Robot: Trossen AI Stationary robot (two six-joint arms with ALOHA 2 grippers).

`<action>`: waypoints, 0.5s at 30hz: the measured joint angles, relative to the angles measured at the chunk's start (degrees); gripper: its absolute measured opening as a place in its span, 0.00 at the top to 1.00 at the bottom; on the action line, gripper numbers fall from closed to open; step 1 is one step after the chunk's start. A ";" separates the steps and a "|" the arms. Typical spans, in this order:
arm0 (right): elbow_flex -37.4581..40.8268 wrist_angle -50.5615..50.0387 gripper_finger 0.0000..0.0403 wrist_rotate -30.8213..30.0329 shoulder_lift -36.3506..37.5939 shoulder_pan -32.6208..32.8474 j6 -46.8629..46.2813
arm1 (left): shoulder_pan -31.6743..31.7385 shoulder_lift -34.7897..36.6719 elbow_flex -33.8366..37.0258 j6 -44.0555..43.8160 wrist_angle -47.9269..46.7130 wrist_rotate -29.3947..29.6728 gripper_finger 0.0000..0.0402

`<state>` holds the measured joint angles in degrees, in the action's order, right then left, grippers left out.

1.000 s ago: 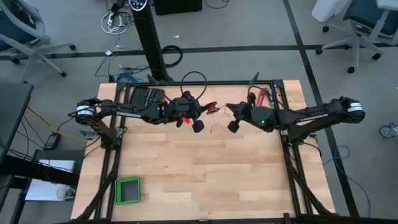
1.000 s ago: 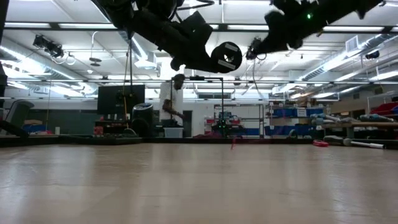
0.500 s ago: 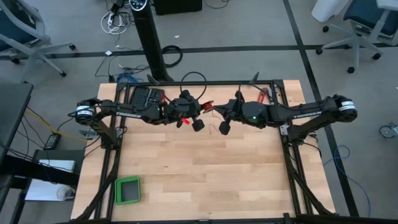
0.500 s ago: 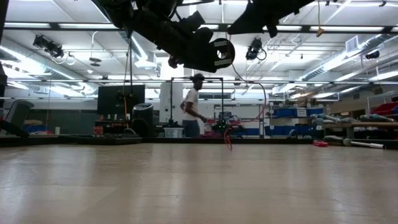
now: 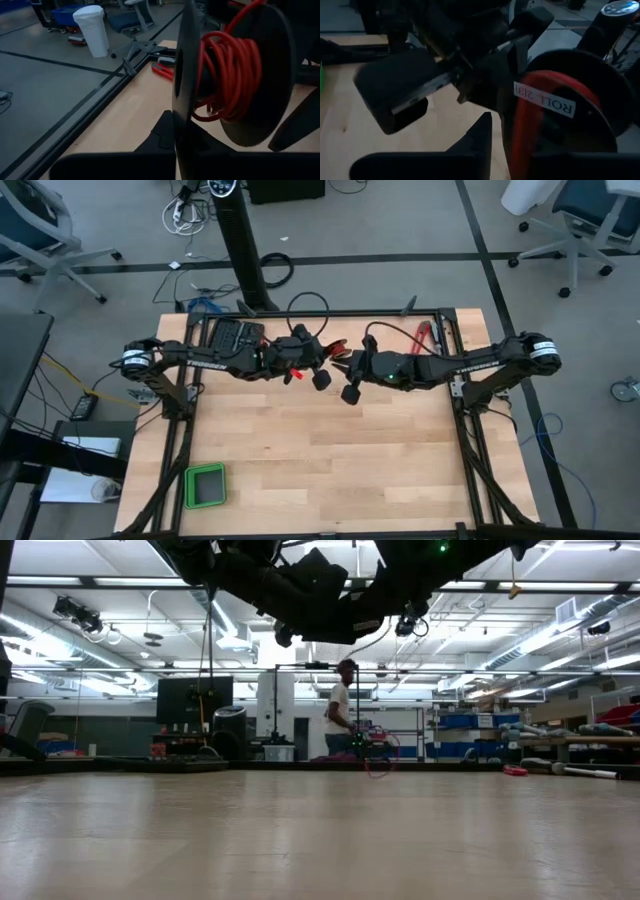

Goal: Coil cords
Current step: Coil the red wire onto the black spool

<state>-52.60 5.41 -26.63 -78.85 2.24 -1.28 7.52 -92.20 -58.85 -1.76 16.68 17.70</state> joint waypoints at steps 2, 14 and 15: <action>0.00 0.21 0.89 0.02 0.10 0.03 0.04 | -0.26 0.00 0.00 -0.01 0.23 0.05 1.00; 0.00 -8.58 0.91 -4.29 2.32 5.33 -4.19 | -0.43 0.00 0.00 -0.02 0.31 0.69 1.00; 0.00 -9.73 0.91 -4.37 2.32 5.33 -4.78 | -0.45 0.00 0.00 -0.02 0.31 0.69 1.00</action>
<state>-52.60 -4.32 -31.00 -76.53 7.57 -6.06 7.07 -92.20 -58.85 -1.78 16.99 18.39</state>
